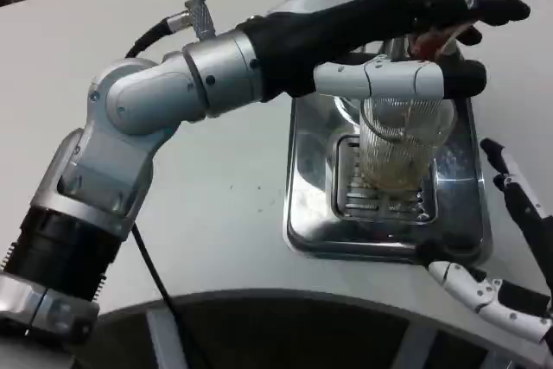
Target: Grasp the cup under the faucet to collect the drink, then remove the cup.
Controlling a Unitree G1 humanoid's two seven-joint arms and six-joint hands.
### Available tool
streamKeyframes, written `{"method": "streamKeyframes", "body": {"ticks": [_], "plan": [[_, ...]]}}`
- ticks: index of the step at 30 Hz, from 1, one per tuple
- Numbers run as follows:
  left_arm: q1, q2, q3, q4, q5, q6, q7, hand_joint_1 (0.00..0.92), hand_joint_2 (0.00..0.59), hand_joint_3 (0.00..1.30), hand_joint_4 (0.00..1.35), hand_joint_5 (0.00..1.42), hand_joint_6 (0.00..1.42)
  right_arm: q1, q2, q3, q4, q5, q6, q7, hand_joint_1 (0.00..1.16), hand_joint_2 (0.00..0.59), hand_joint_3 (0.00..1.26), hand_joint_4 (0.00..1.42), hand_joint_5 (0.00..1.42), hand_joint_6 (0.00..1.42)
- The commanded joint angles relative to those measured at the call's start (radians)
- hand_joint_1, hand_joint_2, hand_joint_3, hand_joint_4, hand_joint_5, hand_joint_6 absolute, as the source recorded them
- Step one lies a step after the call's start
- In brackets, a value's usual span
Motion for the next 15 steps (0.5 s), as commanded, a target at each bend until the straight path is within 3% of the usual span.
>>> {"method": "streamKeyframes", "body": {"ticks": [1, 15], "plan": [[0.028, 0.007, -0.034, -0.005, 0.036, -0.005, -0.031, 0.0, 0.099, 0.16, 0.1, 0.19, 0.21, -0.019, -0.012, -0.022, 0.064, 0.053, -0.064, -0.066, 0.63, 0.256, 0.0, 0.0, 0.05, 0.0], [0.032, 0.026, -0.024, -0.016, 0.032, -0.004, -0.029, 0.0, 0.105, 0.17, 0.11, 0.19, 0.21, -0.117, -0.049, -0.001, 0.202, 0.119, -0.104, -0.124, 0.62, 0.252, 0.0, 0.02, 0.07, 0.0]]}}
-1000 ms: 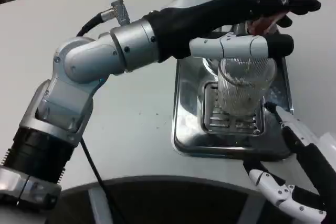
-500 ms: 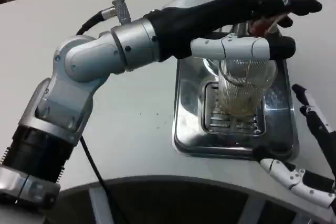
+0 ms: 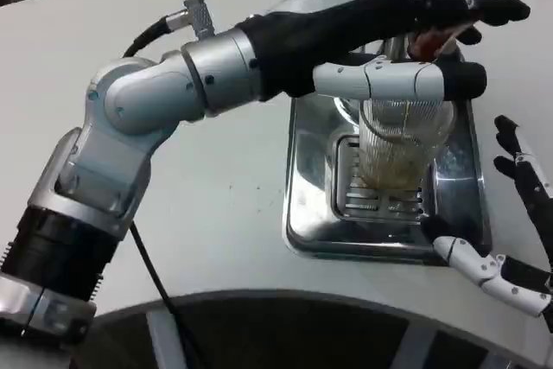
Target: Grasp the cup under the faucet to collect the drink, then remove the cup.
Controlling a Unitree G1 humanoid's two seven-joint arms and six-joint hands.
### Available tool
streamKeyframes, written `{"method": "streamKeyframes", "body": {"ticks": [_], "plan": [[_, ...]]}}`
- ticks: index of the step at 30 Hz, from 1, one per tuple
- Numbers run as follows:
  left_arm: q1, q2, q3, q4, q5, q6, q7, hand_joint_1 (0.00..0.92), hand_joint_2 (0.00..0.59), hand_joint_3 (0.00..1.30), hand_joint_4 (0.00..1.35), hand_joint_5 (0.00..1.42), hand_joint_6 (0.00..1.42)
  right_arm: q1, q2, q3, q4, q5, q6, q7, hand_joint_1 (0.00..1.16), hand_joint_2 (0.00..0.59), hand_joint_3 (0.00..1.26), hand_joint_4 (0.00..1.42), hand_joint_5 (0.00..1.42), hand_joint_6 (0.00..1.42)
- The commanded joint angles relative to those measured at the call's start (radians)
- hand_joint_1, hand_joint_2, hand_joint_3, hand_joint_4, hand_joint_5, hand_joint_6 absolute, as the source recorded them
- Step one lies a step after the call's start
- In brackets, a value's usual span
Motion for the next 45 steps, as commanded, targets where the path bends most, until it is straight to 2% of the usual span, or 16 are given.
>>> {"method": "streamKeyframes", "body": {"ticks": [1, 18, 45], "plan": [[0.031, 0.019, -0.024, -0.006, 0.032, -0.002, -0.033, 0.0, 0.105, 0.17, 0.11, 0.19, 0.21, -0.027, -0.013, 0.011, 0.043, 0.015, -0.023, -0.024, 0.62, 0.252, 0.0, 0.02, 0.07, 0.0], [0.028, 0.034, -0.017, -0.007, 0.024, -0.005, -0.033, 0.0, 0.114, 0.17, 0.12, 0.19, 0.21, -0.153, -0.033, 0.031, 0.164, 0.064, -0.035, -0.053, 0.61, 0.252, 0.0, 0.03, 0.07, 0.0], [-0.009, 0.026, -0.017, 0.055, 0.021, -0.043, -0.041, 0.0, 0.122, 0.18, 0.12, 0.19, 0.23, -0.28, -0.057, 0.034, 0.325, 0.119, -0.085, -0.077, 0.6, 0.25, 0.0, 0.04, 0.09, 0.0]]}}
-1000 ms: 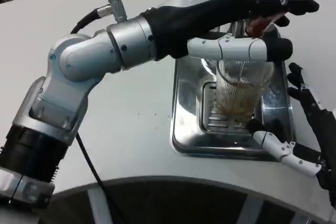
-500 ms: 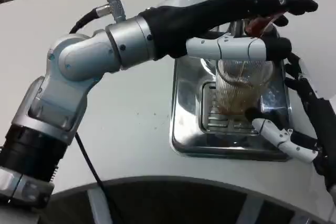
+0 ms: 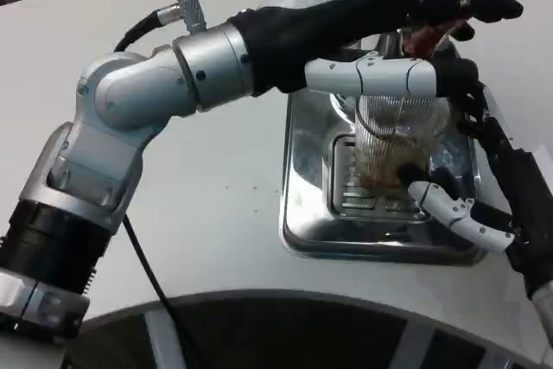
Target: Grasp the cup under the faucet to collect the drink, then remove the cup.
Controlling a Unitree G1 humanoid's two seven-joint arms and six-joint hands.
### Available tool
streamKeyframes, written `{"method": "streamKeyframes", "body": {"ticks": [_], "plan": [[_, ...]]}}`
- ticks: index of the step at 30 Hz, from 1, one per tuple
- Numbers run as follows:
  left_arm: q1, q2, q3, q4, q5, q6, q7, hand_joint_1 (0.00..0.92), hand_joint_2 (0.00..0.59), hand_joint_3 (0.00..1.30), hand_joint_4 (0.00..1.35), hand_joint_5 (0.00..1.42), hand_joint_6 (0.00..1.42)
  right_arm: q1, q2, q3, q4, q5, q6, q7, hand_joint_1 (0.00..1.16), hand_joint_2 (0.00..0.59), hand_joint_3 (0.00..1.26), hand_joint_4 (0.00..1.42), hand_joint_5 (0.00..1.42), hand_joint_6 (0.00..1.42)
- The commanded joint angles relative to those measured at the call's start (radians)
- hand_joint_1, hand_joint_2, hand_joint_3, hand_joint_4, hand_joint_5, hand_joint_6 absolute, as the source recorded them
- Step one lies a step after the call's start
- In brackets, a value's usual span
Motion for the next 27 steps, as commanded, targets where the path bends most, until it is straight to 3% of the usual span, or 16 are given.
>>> {"method": "streamKeyframes", "body": {"ticks": [1, 27], "plan": [[0.005, 0.007, -0.019, 0.023, 0.024, -0.003, -0.037, 0.0, 0.122, 0.18, 0.12, 0.19, 0.23, -0.011, -0.007, -0.002, 0.033, 0.021, -0.031, -0.009, 0.6, 0.251, 0.0, 0.04, 0.1, 0.0], [-0.028, -0.002, -0.032, 0.072, 0.033, -0.034, -0.053, 0.0, 0.129, 0.18, 0.12, 0.2, 0.23, -0.085, -0.002, 0.012, 0.152, 0.05, -0.077, -0.012, 0.59, 0.255, 0.01, 0.05, 0.1, 0.0]]}}
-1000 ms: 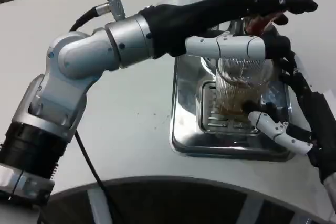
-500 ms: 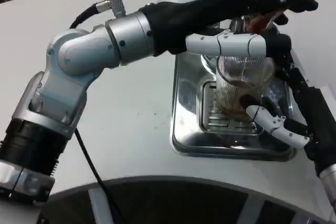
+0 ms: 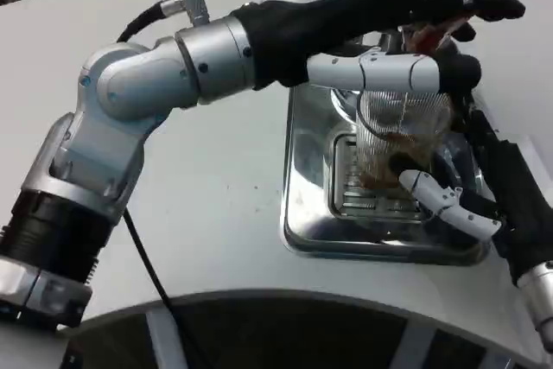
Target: Grasp the cup under the faucet to collect the drink, then remove the cup.
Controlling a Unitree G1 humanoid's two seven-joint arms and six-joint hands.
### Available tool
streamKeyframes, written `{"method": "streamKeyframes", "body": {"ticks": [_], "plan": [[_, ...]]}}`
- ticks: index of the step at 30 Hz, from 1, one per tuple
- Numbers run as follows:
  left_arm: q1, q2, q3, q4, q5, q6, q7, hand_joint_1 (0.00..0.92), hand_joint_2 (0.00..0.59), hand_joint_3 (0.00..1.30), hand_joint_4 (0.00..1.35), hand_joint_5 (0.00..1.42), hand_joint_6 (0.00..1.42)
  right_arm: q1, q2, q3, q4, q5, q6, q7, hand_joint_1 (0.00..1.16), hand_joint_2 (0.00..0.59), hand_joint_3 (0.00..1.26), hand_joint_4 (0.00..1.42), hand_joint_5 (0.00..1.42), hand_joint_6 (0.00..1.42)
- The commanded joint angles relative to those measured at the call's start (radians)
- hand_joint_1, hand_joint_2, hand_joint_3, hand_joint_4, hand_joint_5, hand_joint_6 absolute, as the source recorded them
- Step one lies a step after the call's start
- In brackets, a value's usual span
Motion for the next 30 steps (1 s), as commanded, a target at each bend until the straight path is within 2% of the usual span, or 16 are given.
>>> {"method": "streamKeyframes", "body": {"ticks": [1, 30], "plan": [[0.002, 0.001, -0.028, 0.03, 0.033, -0.011, -0.037, 0.0, 0.129, 0.18, 0.12, 0.2, 0.23, -0.008, 0.001, 0.007, 0.026, 0.014, -0.025, -0.011, 0.59, 0.255, 0.01, 0.05, 0.1, 0.0], [-0.054, -0.03, -0.055, 0.146, 0.042, -0.077, -0.042, 0.0, 0.13, 0.19, 0.13, 0.2, 0.23, -0.06, -0.005, 0.011, 0.116, 0.046, -0.05, -0.013, 0.59, 0.255, 0.02, 0.06, 0.1, 0.0]]}}
